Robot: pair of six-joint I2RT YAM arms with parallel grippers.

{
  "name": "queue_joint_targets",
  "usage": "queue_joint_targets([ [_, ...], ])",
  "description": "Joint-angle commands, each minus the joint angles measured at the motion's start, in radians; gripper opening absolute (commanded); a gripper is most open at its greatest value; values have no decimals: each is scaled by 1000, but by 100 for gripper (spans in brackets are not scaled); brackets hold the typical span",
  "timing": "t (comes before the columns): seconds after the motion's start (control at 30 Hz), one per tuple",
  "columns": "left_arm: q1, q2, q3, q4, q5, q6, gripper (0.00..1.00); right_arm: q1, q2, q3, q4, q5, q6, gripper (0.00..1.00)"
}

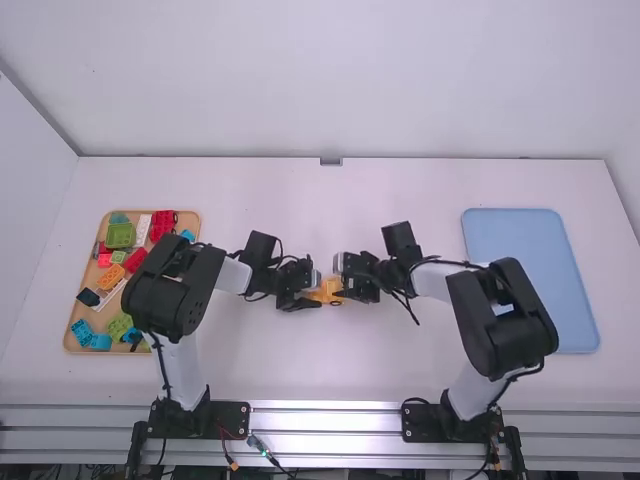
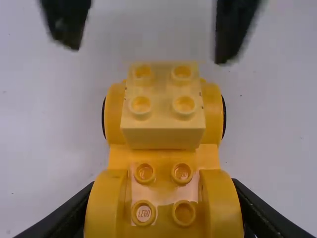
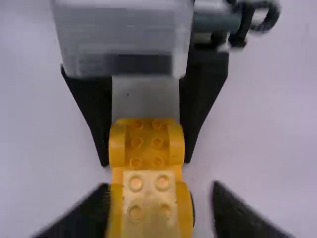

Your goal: Assemble lego blocks to make yellow taxi

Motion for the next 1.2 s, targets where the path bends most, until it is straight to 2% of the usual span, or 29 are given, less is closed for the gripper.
queue_joint_targets([
  [0.0, -10, 26, -27, -20, -61, -22, 35, 3, -24, 22, -9, -63, 4, 0],
  [0.33, -9, 26, -27, -17, -64, -27, 33, -13, 124, 37, 13, -158, 5, 0],
  [0.57, -10, 26, -27, -20, -63, -30, 33, -32, 182, 38, 12, -155, 5, 0],
  [0.77, -10, 26, -27, -16, -61, -30, 33, -13, 248, 38, 63, -80, 105, 0],
  [1.07, -10, 26, -27, 19, -65, -79, 32, -10, 254, 35, 24, 4, 108, 0],
  [1.17, -10, 26, -27, 41, -64, -83, 31, -8, 254, 34, -23, 5, 49, 0],
])
